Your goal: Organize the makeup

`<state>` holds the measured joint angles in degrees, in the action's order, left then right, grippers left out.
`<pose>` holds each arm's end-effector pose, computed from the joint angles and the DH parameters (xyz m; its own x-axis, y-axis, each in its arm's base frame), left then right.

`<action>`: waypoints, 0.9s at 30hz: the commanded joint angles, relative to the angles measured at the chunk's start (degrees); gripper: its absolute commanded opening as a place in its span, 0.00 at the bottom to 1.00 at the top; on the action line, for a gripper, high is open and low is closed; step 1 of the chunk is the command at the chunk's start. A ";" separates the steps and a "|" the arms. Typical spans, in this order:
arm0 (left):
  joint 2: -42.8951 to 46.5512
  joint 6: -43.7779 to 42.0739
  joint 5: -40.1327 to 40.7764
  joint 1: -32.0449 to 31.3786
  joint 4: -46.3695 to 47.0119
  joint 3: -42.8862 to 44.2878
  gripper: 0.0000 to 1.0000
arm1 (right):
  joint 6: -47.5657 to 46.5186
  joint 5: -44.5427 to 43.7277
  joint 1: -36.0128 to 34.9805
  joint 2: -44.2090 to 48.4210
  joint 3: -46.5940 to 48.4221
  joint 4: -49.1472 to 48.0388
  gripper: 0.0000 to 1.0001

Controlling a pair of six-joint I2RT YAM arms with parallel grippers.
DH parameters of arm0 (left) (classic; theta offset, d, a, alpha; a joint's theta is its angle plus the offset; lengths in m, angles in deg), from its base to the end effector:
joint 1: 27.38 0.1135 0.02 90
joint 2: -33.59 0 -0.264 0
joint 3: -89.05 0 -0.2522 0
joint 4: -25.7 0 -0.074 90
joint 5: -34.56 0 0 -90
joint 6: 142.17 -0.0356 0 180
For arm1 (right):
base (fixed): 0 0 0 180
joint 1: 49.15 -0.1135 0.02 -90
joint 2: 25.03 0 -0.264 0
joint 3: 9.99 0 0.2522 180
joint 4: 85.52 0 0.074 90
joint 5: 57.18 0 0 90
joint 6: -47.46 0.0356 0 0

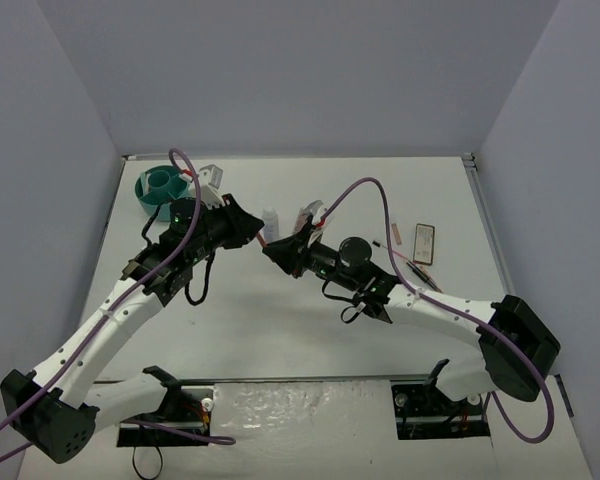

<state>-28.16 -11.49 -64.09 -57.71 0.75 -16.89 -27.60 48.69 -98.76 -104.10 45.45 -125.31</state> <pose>0.2113 -0.1299 0.3759 -0.5512 -0.4241 -0.7185 0.3515 0.6629 -0.6610 0.1902 0.2386 0.3017 -0.0585 0.3139 -0.9476 -0.9188 0.3543 0.1741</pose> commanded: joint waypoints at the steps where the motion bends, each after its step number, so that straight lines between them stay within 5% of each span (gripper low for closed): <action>1: 0.73 -0.84 0.65 -0.33 3.75 0.98 0.00 | -0.37 -0.74 -0.48 -0.19 1.95 -4.52 0.38; 7: -0.14 -3.51 7.60 -0.26 1.25 2.09 0.00 | -1.69 -3.90 0.24 0.47 3.81 2.67 0.82; 11: -1.42 -6.80 18.79 0.93 -1.09 3.66 0.00 | -4.16 -8.11 0.86 2.73 5.74 10.61 0.99; 20: -7.22 -5.33 24.53 17.37 7.00 5.68 0.00 | -6.30 -22.96 3.76 11.12 2.33 23.00 1.00; 27: -17.51 -3.10 26.93 28.11 16.49 9.76 0.00 | -6.20 -23.49 8.35 14.35 -2.13 21.85 1.00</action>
<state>-40.89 -16.72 -39.98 -34.04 6.98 -13.34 -33.45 27.68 -93.09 -91.46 44.60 -101.05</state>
